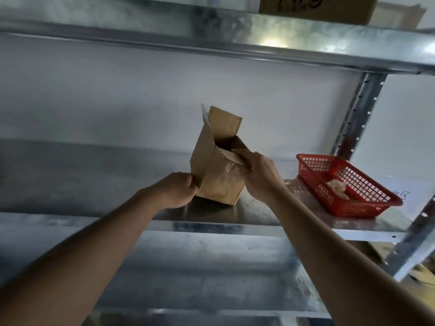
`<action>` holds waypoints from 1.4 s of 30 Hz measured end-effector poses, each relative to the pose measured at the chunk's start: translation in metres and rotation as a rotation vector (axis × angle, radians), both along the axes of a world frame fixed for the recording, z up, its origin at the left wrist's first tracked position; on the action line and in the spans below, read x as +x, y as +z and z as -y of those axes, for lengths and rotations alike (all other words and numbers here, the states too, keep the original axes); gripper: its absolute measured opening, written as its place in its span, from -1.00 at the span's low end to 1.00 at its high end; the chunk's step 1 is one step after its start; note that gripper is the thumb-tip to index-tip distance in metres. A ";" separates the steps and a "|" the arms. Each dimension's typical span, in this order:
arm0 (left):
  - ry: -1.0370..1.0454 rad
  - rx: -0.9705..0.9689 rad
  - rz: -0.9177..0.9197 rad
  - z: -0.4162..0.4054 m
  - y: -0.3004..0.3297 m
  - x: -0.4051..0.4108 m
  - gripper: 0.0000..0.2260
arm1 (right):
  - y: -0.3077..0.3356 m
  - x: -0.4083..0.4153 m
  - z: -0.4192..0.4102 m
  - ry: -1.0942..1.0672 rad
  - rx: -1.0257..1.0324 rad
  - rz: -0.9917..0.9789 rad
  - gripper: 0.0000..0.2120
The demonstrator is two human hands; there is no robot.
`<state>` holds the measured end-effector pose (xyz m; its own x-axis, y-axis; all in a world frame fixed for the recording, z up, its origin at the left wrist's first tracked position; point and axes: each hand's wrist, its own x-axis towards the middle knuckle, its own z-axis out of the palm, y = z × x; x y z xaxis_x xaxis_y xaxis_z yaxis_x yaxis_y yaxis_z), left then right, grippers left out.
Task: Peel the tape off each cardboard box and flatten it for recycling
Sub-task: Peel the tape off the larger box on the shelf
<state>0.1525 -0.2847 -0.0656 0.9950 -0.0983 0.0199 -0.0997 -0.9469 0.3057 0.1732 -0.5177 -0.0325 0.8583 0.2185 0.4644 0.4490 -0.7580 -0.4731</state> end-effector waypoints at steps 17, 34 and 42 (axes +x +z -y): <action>-0.040 -0.470 0.638 -0.015 0.058 -0.013 -0.36 | -0.066 -0.019 -0.058 0.540 1.157 -0.920 -0.03; -0.224 -0.085 0.321 0.058 0.046 0.026 -0.28 | -0.069 -0.012 0.019 -0.131 0.429 -0.086 -0.03; -0.237 -0.169 0.220 0.046 0.054 0.032 -0.29 | -0.023 -0.006 0.030 0.171 0.499 -0.007 -0.64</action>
